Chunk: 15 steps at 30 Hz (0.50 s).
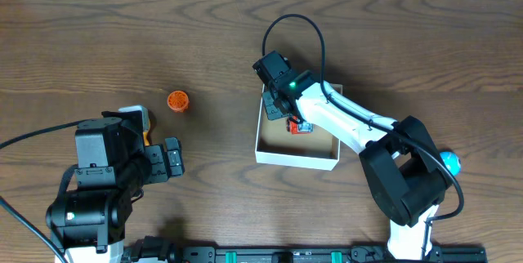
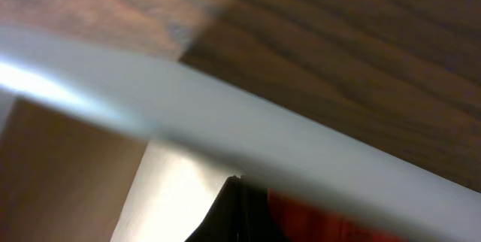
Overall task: Pack container
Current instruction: 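Adjust the truck inside the box with the right gripper and release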
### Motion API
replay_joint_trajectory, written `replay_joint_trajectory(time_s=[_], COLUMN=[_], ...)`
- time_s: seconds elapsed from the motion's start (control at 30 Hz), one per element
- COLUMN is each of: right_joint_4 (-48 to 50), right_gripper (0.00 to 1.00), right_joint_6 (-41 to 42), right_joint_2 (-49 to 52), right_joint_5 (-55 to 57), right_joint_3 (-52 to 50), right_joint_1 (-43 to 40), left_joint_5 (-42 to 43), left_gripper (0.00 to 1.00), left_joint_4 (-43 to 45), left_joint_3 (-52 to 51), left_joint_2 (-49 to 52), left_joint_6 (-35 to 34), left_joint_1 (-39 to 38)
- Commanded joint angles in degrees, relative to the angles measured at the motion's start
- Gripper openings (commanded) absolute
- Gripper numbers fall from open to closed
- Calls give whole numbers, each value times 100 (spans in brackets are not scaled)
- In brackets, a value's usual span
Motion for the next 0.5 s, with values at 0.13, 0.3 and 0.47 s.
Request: replay_joint_trajectory(time_s=[0.13, 0.3, 0.47], right_joint_4=[-92, -68, -11], right_gripper=[1, 2, 11], right_joint_6=[1152, 1329, 1086], right_joint_2=[-9, -9, -11], right_joint_5=[988, 1062, 916], right_joint_3=[57, 57, 59], right_joint_1=[28, 28, 28], left_joint_5=[44, 42, 42], left_gripper=[98, 98, 98], left_joint_4=[-39, -39, -39], left_joint_3=[-9, -9, -9], left_joint_2=[-4, -4, -4], left_joint_6=[42, 44, 44], left_joint_1=[28, 28, 28])
